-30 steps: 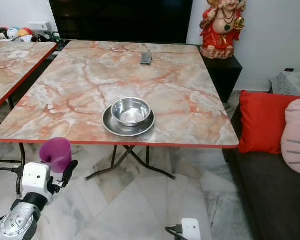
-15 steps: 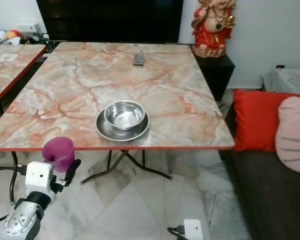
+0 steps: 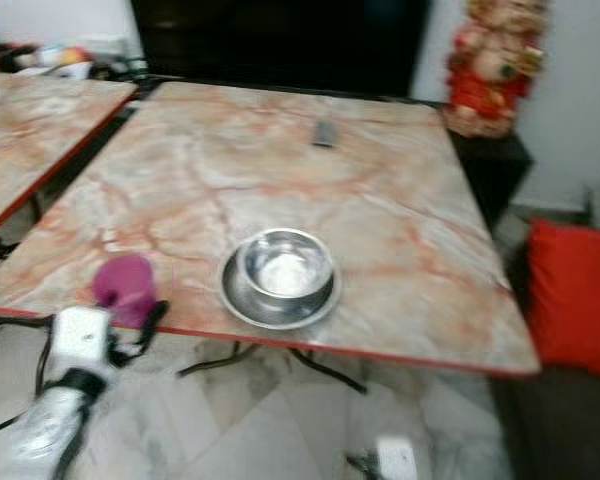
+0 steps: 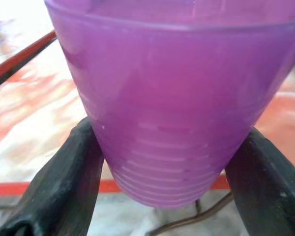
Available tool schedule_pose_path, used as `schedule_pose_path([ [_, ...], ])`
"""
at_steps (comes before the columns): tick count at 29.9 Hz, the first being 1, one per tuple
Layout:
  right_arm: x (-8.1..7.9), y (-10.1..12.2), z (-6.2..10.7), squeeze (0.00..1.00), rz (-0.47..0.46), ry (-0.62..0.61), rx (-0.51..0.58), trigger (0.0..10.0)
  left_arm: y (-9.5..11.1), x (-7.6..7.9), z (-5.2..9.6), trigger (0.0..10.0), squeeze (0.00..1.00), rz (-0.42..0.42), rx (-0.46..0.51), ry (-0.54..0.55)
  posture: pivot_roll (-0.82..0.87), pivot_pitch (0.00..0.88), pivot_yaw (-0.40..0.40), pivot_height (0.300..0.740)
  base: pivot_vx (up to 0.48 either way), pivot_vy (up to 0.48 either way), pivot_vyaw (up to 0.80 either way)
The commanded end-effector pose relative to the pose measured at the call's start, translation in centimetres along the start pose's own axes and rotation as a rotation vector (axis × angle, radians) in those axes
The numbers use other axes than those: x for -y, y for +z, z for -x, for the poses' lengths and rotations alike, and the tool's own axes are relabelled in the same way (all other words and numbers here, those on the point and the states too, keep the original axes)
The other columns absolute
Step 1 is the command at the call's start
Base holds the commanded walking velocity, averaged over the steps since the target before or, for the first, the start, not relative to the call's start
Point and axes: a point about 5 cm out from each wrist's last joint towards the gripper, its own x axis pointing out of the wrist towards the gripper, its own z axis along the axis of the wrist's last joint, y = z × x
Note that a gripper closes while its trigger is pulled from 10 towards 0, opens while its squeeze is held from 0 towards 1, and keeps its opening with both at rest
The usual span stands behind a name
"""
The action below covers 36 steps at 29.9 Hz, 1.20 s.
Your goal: Setting the table
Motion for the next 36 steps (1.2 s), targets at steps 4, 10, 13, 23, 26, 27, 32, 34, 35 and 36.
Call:
schedule_pose_path([
  [4,1.5,-2.0,0.5,0.0,-0.008,-0.038,-0.067,10.0,1.7,0.9,-0.9,10.0,0.0,0.006,0.076,-0.024,0.05,0.104,-0.03,0.74,0.335,0.0,0.0],
  [10,1.4,-2.0,0.5,0.0,-0.008,-0.038,-0.068,10.0,2.4,1.0,-1.3,10.0,0.0,0.015,0.094,-0.034,0.05,0.103,-0.03,0.74,0.098,0.0,0.0],
  [13,1.4,-2.0,0.5,0.0,-0.007,-0.036,-0.067,10.0,2.9,0.9,-1.7,10.0,0.0,0.025,0.107,-0.032,0.05,0.103,-0.03,0.74,0.0,0.0,0.0],
  [23,1.3,-2.1,0.5,0.0,-0.01,-0.034,-0.069,10.0,3.4,1.0,-3.4,10.0,0.0,0.109,0.042,-0.113,0.05,0.103,-0.023,0.74,0.0,0.0,0.0],
  [26,1.2,-2.0,0.5,0.0,-0.012,-0.034,-0.069,10.0,3.9,0.2,-4.2,10.0,0.0,0.111,0.051,-0.089,0.05,0.103,-0.021,0.74,0.0,0.0,0.0],
  [27,1.2,-2.0,0.5,0.0,-0.012,-0.034,-0.069,10.0,4.0,0.0,-4.4,10.0,0.0,0.106,0.051,-0.085,0.05,0.101,-0.02,0.74,0.0,0.0,0.0],
  [32,1.1,-2.0,0.5,0.0,-0.012,-0.031,-0.069,10.0,3.7,0.0,-5.3,10.0,0.0,0.127,0.003,-0.104,0.05,0.099,-0.02,0.74,0.0,0.0,0.0],
  [34,1.1,-2.0,0.5,0.0,-0.011,-0.03,-0.068,10.0,2.8,0.5,-5.8,10.0,0.0,0.152,-0.057,-0.132,0.05,0.098,-0.019,0.74,0.0,0.0,0.0],
  [35,1.1,-2.0,0.5,0.0,-0.01,-0.029,-0.068,10.0,2.6,0.7,-5.9,10.0,0.0,0.159,-0.065,-0.137,0.05,0.098,-0.017,0.74,0.0,0.0,0.0],
  [36,1.1,-2.0,0.5,0.0,-0.01,-0.029,-0.068,10.0,2.6,0.7,-5.9,10.0,0.0,0.159,-0.065,-0.137,0.05,0.098,-0.017,0.74,0.0,0.0,0.0],
])
